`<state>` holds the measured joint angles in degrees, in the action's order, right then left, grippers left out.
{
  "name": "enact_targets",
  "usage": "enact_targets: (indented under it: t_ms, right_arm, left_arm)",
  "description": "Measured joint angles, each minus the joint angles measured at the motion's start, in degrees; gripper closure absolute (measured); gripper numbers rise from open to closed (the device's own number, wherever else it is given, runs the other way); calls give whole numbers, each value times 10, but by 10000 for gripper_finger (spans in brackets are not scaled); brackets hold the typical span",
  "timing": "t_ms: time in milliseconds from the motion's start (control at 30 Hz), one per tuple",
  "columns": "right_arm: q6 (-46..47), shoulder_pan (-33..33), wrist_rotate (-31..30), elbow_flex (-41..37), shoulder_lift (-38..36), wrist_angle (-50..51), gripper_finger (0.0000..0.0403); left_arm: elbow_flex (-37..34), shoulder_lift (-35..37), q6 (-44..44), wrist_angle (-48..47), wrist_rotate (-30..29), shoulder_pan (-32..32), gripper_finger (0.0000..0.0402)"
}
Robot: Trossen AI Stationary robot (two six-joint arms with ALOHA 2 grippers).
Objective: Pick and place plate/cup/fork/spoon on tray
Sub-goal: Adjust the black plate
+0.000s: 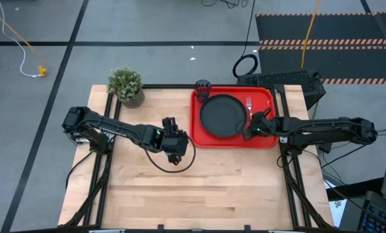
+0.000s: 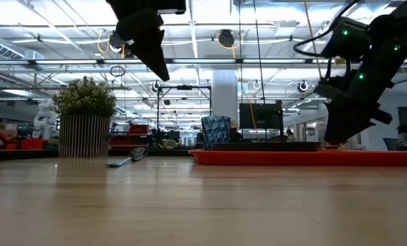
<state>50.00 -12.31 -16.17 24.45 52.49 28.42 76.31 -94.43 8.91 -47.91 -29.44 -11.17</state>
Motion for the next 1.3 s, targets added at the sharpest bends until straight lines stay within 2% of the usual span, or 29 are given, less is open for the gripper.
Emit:
enact_targets:
  t_ms: [200, 367, 567, 767, 1000, 1300]
  right_arm:
    - [18, 34, 14, 0, 0, -67, 271]
    - [2, 33, 8, 9, 8, -155, 271]
    - [-51, -17, -15, 41, 56, -141, 291]
    - [-83, -74, 29, 46, 124, -160, 342]
    - [-110, -99, 29, 46, 153, -171, 397]
    - [-122, -129, 28, 46, 153, -140, 402]
  left_arm:
    - [-48, 0, 71, -7, 1, -19, 144]
    - [-93, 0, 127, -4, 21, -30, 144]
    - [-120, 0, 180, 0, 30, -33, 144]
    - [-120, 0, 188, 24, 30, -34, 144]
    - [-120, 0, 184, 37, 30, -35, 144]
    - [-120, 0, 189, 37, 30, -46, 144]
